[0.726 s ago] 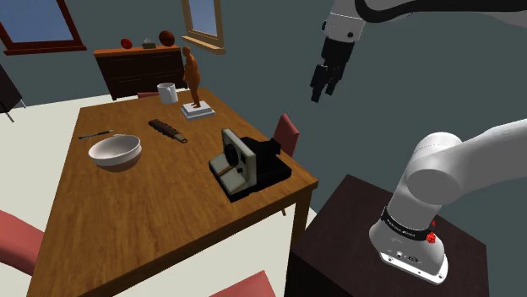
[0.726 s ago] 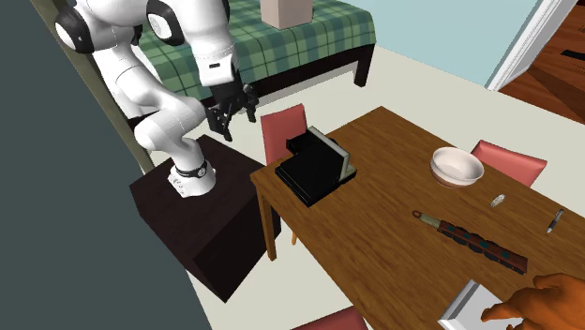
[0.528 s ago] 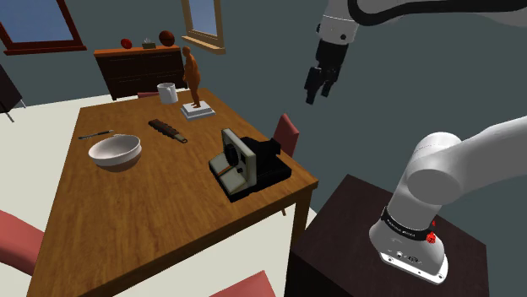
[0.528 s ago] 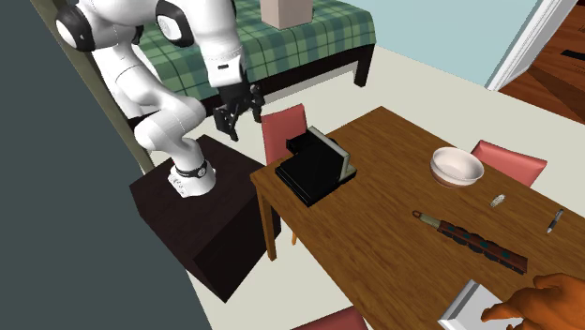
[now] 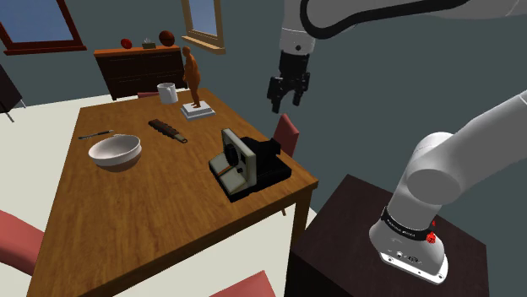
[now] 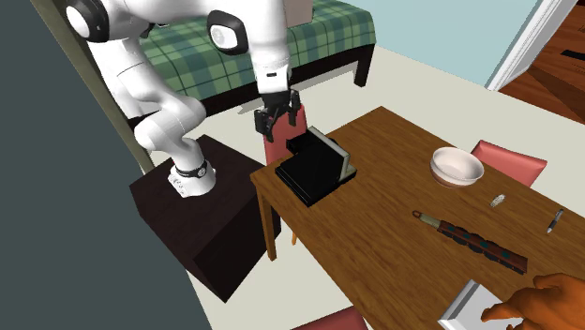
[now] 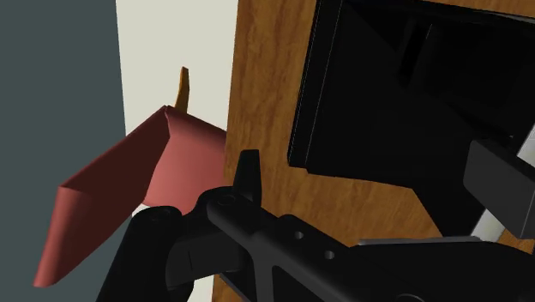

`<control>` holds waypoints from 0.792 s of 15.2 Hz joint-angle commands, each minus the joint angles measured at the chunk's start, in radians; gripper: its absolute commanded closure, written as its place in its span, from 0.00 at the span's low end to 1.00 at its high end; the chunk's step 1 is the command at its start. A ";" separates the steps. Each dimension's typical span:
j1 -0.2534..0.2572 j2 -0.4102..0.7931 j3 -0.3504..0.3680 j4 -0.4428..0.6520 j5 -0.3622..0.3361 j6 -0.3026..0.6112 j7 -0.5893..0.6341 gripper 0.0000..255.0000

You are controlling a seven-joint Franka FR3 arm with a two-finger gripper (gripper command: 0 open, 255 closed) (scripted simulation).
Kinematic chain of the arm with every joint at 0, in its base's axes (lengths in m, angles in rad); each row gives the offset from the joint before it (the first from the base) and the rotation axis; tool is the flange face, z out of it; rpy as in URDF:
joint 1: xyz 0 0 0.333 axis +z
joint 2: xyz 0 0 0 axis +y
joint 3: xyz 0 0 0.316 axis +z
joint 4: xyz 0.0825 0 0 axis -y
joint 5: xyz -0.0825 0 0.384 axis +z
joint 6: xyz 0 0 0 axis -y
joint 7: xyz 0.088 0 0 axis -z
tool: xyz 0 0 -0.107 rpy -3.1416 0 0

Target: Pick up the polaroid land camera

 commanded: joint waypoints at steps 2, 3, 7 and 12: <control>-0.005 0.117 0.058 0.060 0.001 0.045 0.094 0.00; -0.007 0.156 0.075 0.085 -0.003 0.054 0.124 0.00; -0.014 0.319 0.135 0.202 -0.033 0.078 0.248 0.00; -0.005 0.538 0.189 0.381 -0.103 0.081 0.405 0.00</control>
